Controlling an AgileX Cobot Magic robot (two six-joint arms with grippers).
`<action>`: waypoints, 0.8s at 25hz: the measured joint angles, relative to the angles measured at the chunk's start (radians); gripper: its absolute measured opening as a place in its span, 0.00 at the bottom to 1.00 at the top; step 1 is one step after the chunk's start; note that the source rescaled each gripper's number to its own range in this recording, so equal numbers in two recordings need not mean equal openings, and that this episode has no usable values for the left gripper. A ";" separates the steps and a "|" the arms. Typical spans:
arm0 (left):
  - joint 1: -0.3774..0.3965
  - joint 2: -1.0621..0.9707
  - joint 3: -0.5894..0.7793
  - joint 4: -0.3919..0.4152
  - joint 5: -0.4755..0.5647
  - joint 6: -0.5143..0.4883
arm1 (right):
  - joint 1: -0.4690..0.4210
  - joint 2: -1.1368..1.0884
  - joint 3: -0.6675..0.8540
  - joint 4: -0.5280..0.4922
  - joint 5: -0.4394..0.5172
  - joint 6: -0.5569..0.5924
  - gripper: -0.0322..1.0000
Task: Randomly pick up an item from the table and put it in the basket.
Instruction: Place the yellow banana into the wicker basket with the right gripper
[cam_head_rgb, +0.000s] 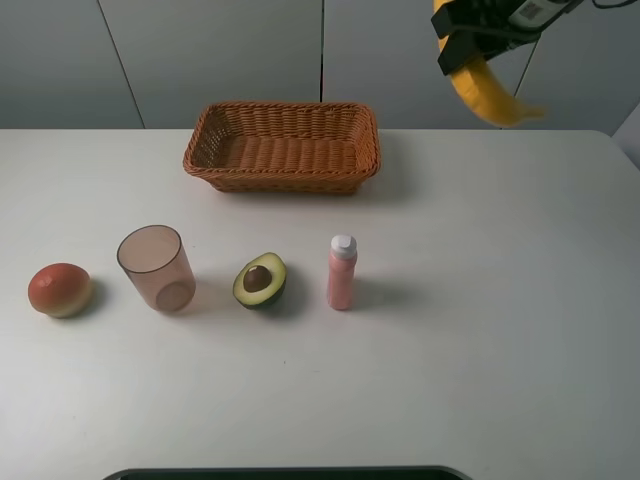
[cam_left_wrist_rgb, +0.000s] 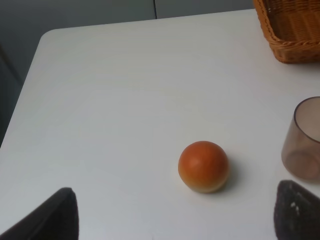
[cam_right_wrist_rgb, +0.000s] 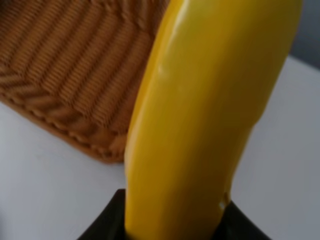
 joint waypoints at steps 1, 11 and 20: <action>0.000 0.000 0.000 0.000 0.000 0.000 | 0.002 0.012 -0.031 0.044 -0.010 -0.063 0.05; 0.000 0.000 0.000 0.000 0.000 0.000 | 0.202 0.243 -0.199 0.099 -0.278 -0.405 0.05; 0.000 0.000 0.000 0.000 0.000 0.000 | 0.292 0.543 -0.286 0.048 -0.362 -0.442 0.05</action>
